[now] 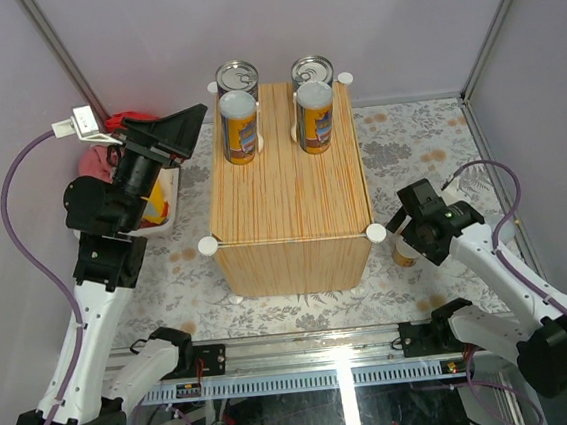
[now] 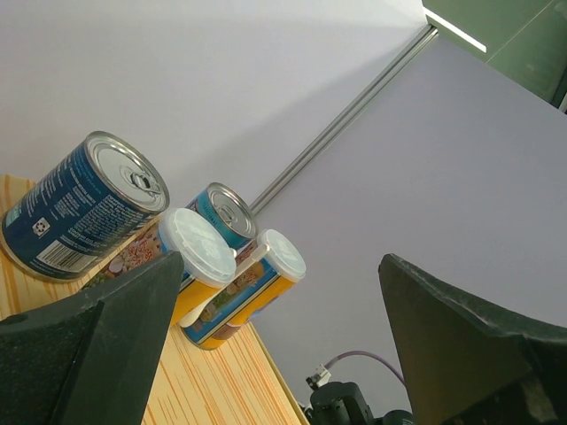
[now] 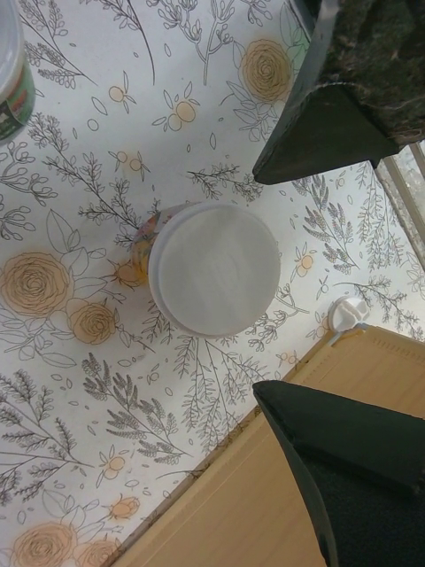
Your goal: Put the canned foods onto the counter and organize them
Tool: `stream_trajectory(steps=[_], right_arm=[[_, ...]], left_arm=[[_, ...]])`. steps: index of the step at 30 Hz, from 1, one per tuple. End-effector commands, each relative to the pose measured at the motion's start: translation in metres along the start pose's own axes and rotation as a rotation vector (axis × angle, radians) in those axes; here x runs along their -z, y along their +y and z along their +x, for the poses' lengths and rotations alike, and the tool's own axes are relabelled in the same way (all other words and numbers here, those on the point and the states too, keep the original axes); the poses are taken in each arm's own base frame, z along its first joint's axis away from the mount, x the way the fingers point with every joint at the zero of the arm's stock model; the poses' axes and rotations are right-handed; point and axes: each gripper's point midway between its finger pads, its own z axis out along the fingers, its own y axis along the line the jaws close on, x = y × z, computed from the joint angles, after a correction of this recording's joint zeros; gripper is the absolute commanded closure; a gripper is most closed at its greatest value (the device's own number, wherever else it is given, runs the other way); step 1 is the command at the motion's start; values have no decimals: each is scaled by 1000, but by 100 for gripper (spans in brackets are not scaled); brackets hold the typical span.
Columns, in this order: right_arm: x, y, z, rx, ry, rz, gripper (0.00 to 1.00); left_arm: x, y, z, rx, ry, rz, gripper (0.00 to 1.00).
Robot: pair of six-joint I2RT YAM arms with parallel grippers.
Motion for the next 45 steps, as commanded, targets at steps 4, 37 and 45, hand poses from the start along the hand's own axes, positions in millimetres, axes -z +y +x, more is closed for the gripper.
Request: stream_trajectory(steps=[4, 37, 45], right_arm=[[-15, -3, 6, 17, 21, 9, 0], [-34, -9, -7, 126, -63, 23, 46], [-6, 6, -36, 166, -160, -62, 83]], left_arm=[[-1, -1, 2, -13, -1, 21, 8], [1, 20, 22, 15, 34, -4, 8], [2, 20, 22, 14, 31, -4, 8]])
